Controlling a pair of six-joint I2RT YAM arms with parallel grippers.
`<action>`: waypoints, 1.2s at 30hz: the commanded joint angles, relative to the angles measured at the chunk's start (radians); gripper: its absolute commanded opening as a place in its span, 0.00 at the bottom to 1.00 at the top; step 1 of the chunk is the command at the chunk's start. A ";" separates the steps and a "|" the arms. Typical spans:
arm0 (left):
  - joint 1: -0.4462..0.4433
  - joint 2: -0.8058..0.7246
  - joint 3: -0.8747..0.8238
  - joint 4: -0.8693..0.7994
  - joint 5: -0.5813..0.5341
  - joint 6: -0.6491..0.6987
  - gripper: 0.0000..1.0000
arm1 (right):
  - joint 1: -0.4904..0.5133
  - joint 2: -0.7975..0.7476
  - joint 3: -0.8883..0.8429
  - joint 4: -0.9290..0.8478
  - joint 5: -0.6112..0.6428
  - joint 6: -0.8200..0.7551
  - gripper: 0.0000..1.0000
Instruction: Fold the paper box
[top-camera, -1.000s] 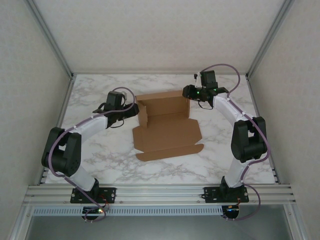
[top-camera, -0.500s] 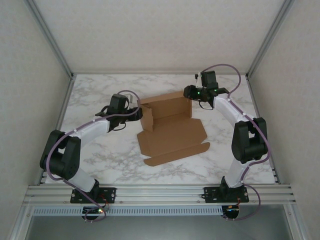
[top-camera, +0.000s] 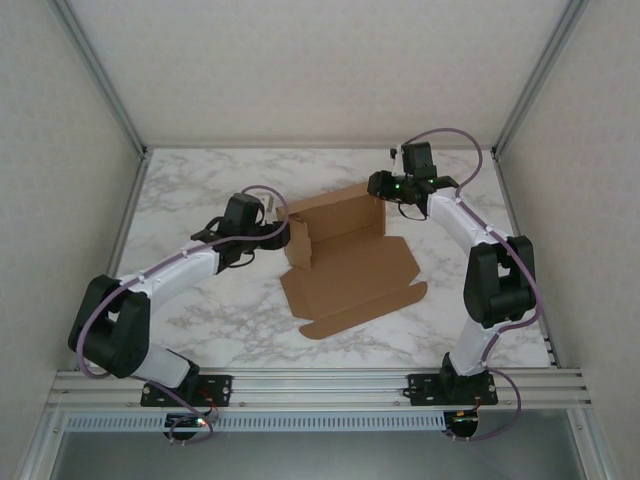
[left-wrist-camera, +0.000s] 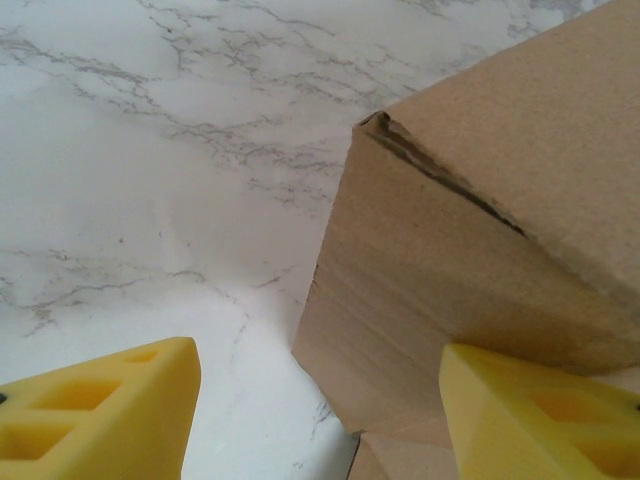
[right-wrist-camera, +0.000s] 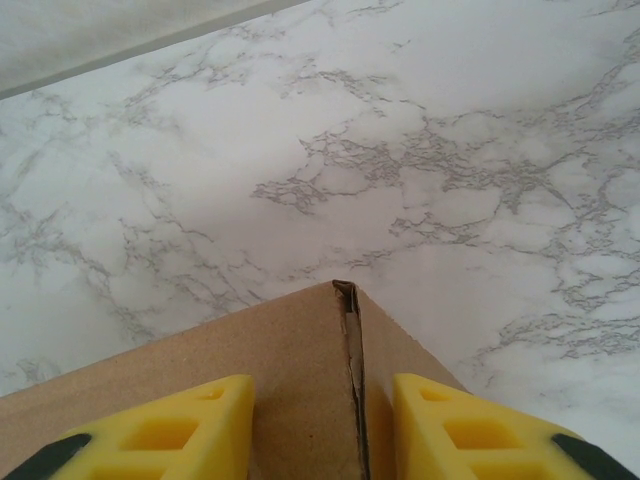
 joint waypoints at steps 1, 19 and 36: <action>-0.038 -0.027 -0.006 0.018 0.017 0.023 0.65 | 0.022 0.021 -0.053 -0.158 -0.012 0.009 0.38; -0.096 -0.083 -0.021 -0.053 0.002 0.017 0.67 | 0.012 0.002 -0.079 -0.141 0.012 0.020 0.38; -0.096 -0.104 -0.023 -0.041 0.006 0.019 0.70 | -0.058 -0.079 -0.185 -0.046 -0.018 0.113 0.38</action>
